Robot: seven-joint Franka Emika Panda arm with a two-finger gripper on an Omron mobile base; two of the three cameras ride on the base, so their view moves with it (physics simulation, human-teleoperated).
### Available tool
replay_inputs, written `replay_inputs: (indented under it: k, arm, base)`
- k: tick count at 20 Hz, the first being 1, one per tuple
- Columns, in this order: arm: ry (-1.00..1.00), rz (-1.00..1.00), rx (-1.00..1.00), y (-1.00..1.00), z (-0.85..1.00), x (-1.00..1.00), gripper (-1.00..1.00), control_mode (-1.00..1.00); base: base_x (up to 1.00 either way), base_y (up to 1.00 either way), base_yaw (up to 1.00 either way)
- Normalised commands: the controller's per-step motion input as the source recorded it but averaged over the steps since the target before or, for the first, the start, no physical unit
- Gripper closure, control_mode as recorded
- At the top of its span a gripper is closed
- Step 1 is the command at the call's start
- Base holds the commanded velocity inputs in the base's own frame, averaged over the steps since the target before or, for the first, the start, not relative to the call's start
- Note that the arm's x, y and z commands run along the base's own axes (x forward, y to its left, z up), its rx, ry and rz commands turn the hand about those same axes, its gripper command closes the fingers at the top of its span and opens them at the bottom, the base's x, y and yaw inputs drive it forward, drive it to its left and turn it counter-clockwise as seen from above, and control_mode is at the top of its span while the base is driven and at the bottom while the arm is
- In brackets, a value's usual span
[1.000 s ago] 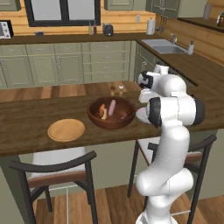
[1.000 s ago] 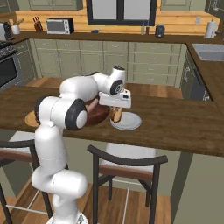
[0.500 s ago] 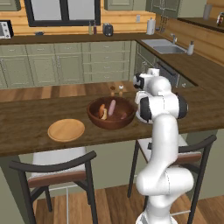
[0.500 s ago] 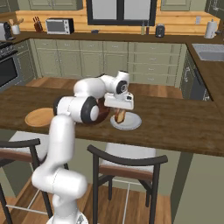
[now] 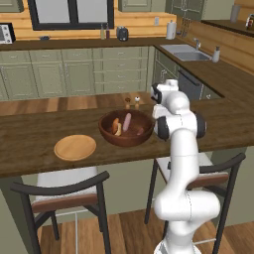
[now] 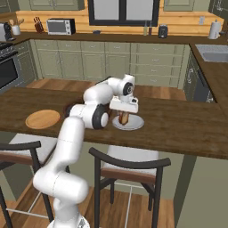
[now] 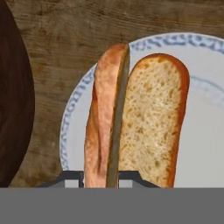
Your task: Place one bun and one sausage from the bowl on each plate.
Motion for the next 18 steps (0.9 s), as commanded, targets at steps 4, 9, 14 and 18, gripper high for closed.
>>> replay_inputs:
  k: [4,9,14,18]
  arm:
    - [0.0,0.0,0.0,0.0,0.0,0.0,1.0,-1.0]
    - [0.0,0.0,0.0,0.0,0.0,0.0,-1.0,-1.0]
    - [0.0,0.0,0.0,0.0,0.0,0.0,-1.0,-1.0]
    - [0.0,0.0,0.0,-0.02,0.05,-0.14,-1.0,-1.0]
  base:
    - [0.0,0.0,0.0]
    - [0.0,0.0,0.0]
    - [0.0,0.0,0.0]
    - [0.0,0.0,0.0]
